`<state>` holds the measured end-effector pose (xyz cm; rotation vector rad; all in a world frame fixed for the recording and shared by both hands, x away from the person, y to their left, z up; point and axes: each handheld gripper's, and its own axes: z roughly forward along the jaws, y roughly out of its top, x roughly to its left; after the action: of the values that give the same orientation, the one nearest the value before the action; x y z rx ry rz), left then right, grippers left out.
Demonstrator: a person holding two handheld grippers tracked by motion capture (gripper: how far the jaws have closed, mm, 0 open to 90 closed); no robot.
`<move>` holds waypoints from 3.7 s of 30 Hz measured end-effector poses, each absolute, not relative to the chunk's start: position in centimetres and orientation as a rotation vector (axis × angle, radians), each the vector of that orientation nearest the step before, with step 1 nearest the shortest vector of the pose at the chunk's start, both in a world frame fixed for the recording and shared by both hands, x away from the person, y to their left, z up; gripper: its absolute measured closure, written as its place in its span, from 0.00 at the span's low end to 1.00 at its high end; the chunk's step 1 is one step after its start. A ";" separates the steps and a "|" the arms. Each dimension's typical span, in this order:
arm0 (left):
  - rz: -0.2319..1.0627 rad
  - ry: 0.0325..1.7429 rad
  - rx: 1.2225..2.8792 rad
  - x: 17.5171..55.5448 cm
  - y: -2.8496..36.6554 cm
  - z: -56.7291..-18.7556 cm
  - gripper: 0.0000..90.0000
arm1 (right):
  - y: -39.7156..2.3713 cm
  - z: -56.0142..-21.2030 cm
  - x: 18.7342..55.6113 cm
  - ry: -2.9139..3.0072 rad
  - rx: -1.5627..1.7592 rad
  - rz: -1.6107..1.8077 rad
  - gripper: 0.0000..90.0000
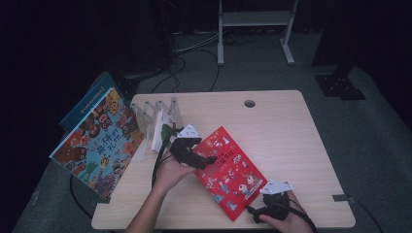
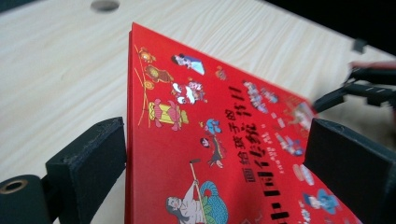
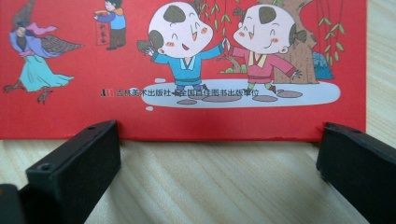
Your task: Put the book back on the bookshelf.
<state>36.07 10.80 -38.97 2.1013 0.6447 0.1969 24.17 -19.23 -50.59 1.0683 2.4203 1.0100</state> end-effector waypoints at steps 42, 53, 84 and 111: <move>0.167 0.345 1.937 30.9 8.7 -31.7 0.34 | -18.9 -50.5 24.3 2.385 1.125 0.997 0.00; 0.150 0.325 1.911 30.7 8.6 -31.6 0.37 | -19.0 -50.5 24.3 2.385 1.125 0.998 0.00; 0.050 0.258 1.919 29.7 6.1 -32.9 0.37 | -19.0 -50.5 24.4 2.360 1.157 0.986 0.00; 0.123 0.306 2.002 32.6 7.3 -31.6 0.85 | -19.6 -50.4 24.7 2.345 1.150 1.006 0.09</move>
<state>32.55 7.34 -31.59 2.0021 0.3057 0.1234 24.72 -19.57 -50.44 1.1498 2.3452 1.0061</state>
